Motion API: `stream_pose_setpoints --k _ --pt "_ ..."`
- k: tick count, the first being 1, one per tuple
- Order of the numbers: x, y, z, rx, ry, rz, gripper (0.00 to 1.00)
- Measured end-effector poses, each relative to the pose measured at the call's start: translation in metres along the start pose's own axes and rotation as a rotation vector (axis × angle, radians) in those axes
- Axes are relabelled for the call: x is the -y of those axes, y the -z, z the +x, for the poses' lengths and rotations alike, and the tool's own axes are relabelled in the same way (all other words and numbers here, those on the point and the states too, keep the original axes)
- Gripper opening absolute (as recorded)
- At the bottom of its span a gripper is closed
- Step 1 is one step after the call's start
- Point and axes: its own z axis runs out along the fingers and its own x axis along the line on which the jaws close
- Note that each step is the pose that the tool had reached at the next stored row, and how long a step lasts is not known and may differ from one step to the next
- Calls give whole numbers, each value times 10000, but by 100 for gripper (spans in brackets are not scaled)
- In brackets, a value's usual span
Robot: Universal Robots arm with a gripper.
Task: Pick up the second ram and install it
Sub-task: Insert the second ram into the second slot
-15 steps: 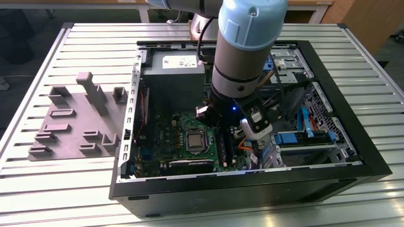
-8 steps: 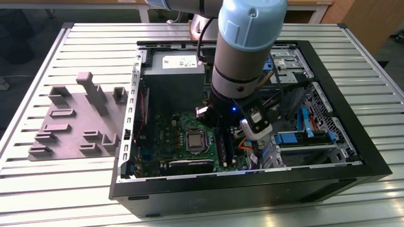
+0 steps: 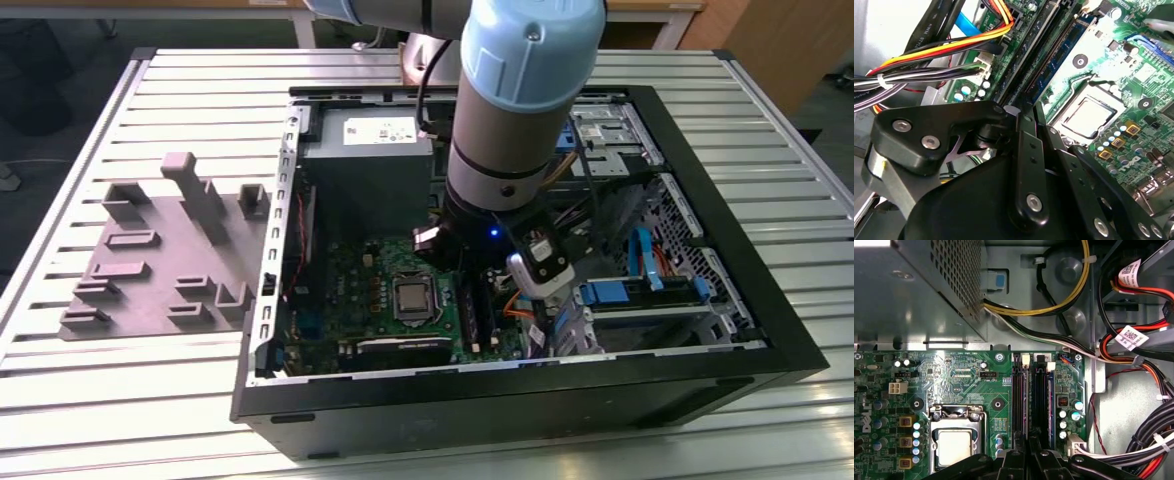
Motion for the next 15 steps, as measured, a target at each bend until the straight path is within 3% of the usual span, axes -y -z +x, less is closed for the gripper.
stream_pose_setpoints --k 8,15 --pt "-1 13 0 1 0 -3 21" --pt "-11 184 0 1 0 -1 21"
